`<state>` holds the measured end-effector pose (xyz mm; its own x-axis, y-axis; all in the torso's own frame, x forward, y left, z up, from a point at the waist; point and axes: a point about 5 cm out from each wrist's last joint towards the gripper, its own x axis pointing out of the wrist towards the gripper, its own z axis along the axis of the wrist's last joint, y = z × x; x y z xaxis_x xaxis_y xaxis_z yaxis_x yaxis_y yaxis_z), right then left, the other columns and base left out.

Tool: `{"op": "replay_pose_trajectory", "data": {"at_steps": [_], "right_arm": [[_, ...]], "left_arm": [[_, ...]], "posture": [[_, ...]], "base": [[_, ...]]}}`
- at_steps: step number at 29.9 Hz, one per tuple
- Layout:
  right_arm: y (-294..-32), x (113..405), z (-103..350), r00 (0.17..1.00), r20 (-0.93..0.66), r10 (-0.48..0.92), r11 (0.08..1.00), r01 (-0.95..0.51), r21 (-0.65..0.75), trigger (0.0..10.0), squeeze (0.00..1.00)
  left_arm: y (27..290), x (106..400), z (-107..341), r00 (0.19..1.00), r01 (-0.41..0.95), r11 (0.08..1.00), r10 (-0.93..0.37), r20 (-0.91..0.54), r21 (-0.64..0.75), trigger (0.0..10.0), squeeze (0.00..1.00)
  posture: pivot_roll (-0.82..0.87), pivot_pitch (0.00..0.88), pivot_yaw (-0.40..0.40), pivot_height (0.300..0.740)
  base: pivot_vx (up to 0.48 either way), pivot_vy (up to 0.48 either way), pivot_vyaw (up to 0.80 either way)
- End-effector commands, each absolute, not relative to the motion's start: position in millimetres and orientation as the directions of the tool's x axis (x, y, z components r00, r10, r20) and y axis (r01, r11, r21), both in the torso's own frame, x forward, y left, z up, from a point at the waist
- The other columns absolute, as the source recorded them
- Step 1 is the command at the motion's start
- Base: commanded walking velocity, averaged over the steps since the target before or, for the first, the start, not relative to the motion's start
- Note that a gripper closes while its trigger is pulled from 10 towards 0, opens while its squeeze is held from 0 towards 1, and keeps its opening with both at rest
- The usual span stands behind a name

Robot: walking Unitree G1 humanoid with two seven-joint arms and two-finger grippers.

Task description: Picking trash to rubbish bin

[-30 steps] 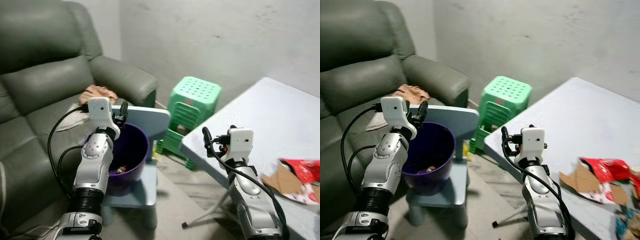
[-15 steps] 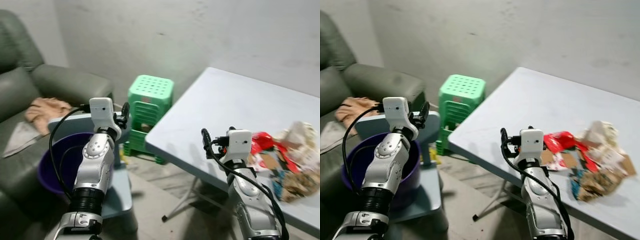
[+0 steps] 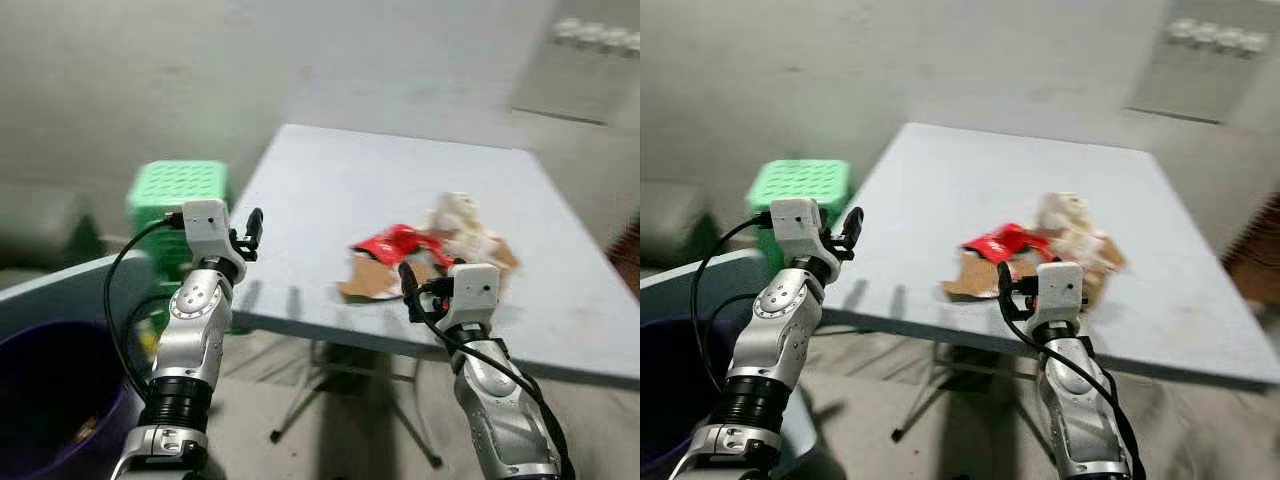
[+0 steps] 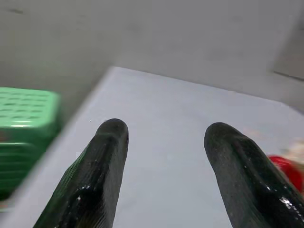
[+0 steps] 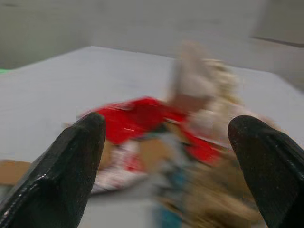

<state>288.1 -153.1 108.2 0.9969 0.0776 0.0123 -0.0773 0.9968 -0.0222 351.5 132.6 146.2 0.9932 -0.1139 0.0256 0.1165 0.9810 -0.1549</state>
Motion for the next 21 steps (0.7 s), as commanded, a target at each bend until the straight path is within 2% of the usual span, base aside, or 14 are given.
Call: {"op": "replay_pose_trajectory", "data": {"at_steps": [1, 14, 21], "right_arm": [[-153.5, 290.6, 117.5, 0.995, 0.052, 0.083, 0.997, -0.083, 0.000, 10.0, 0.00], [-154.8, 286.7, 119.0, 0.994, 0.051, 0.099, 0.995, -0.100, 0.001, 10.0, 0.00], [-155.5, 285.5, 122.9, 0.989, 0.088, 0.115, 0.993, -0.118, 0.026, 10.0, 0.00]], "left_arm": [[130.7, 351.4, 148.7, 0.992, 0.122, 0.980, -0.119, 0.029, -0.155, 10.0, 0.00], [124.8, 348.3, 143.3, 0.993, 0.119, 0.975, -0.122, -0.004, -0.188, 10.0, 0.00], [121.6, 347.3, 146.1, 0.986, 0.164, 0.978, -0.163, 0.018, -0.130, 10.0, 0.00]], "posture": [[-0.02, 0.000, -0.068, 0.740], [-0.03, 0.000, -0.073, 0.740], [-0.03, 0.000, -0.072, 0.740]], "base": [[0.000, 0.000, 0.00], [0.000, 0.000, 0.00], [0.000, 0.000, 0.00]]}}
